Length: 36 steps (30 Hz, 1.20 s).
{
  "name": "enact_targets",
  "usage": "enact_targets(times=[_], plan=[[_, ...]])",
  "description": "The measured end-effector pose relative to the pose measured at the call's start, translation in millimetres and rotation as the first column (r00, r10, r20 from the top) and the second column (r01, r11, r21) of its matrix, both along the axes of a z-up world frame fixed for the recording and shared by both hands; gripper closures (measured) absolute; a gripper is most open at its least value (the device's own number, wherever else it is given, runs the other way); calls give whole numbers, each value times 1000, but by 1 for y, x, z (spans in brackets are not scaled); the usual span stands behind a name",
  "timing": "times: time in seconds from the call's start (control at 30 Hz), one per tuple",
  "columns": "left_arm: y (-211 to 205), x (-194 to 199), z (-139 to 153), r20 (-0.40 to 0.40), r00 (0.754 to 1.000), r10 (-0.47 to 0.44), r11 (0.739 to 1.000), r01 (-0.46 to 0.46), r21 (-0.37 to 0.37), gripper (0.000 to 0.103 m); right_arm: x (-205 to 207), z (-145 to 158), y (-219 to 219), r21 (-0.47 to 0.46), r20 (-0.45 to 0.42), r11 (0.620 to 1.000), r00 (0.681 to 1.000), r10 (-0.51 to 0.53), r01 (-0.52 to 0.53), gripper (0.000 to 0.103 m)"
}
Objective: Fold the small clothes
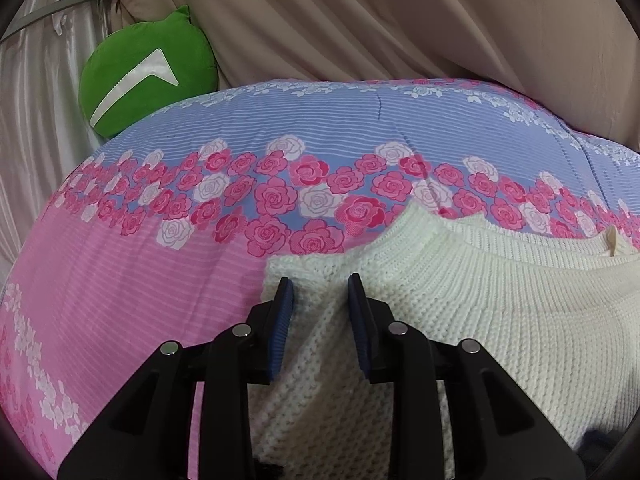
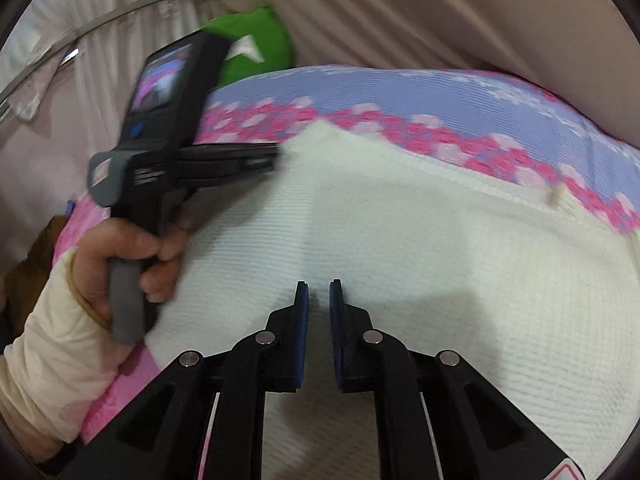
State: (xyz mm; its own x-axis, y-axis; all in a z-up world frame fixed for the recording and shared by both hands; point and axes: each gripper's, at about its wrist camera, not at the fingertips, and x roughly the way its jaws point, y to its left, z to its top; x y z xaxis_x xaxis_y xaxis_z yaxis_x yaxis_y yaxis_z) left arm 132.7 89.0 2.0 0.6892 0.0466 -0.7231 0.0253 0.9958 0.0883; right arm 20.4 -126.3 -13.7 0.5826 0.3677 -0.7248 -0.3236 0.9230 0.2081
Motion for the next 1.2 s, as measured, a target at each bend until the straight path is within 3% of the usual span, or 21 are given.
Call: enact_targets(times=[0.1,0.27,0.3,0.37,0.4,0.43,0.5,0.6,0.63,0.67,0.7,0.73,0.77,0.83,0.9,1.0,1.1,1.2], plan=[[1,0,0,0,1000,-3,1000,3,-10,75,-12,-7,-75,44,-24,982,983,-183,184,103],[1,0,0,1,1000,-4,1000,4,-11,74,-47,-4,-175,81,-30,890,894,-447,448,102],[0,0,0,1,1000,-4,1000,4,-10,73,-50,0,-184,70,-12,876,879,-477,476,92],[1,-1,1,1,1000,-5,1000,5,-19,69,-51,11,-199,116,6,857,863,-506,502,91],[2,-1,1,2,1000,-4,1000,4,-29,63,-48,16,-203,136,9,850,857,-514,509,83],[4,-2,2,3,1000,4,999,-4,-42,58,-40,20,-205,148,18,847,855,-518,510,67],[9,-1,2,-9,1000,15,997,-16,-76,34,-20,21,-205,147,13,856,864,-503,496,45],[18,3,-3,-56,998,5,987,-14,-159,34,19,8,-196,94,-41,875,880,-473,474,41],[20,3,-3,-56,998,5,985,-15,-173,35,31,0,-192,52,-53,878,880,-473,475,47],[20,2,-2,-49,999,5,985,-14,-175,43,34,-3,-187,34,-56,881,881,-469,471,59],[20,-1,-1,-31,999,12,986,-17,-167,51,36,-6,-184,38,-65,888,888,-456,459,97],[18,-4,1,-14,1000,12,988,-14,-153,56,33,-3,-185,78,-53,888,892,-450,453,94],[16,-7,3,5,1000,15,991,-15,-135,69,26,2,-187,100,-20,885,890,-455,455,95],[13,-10,5,27,1000,6,993,-3,-118,77,14,15,-194,106,65,874,874,-482,474,95],[13,-9,3,27,1000,3,994,0,-113,79,18,10,-206,106,41,865,867,-497,491,96],[16,-4,3,16,1000,3,992,-1,-126,80,28,-17,-222,138,-72,848,859,-506,511,97],[16,-4,2,15,1000,8,993,-6,-118,80,19,0,-217,137,-1,854,862,-507,502,97],[15,-3,0,14,1000,16,994,-14,-108,79,29,-21,-226,164,-89,843,859,-504,512,97]])
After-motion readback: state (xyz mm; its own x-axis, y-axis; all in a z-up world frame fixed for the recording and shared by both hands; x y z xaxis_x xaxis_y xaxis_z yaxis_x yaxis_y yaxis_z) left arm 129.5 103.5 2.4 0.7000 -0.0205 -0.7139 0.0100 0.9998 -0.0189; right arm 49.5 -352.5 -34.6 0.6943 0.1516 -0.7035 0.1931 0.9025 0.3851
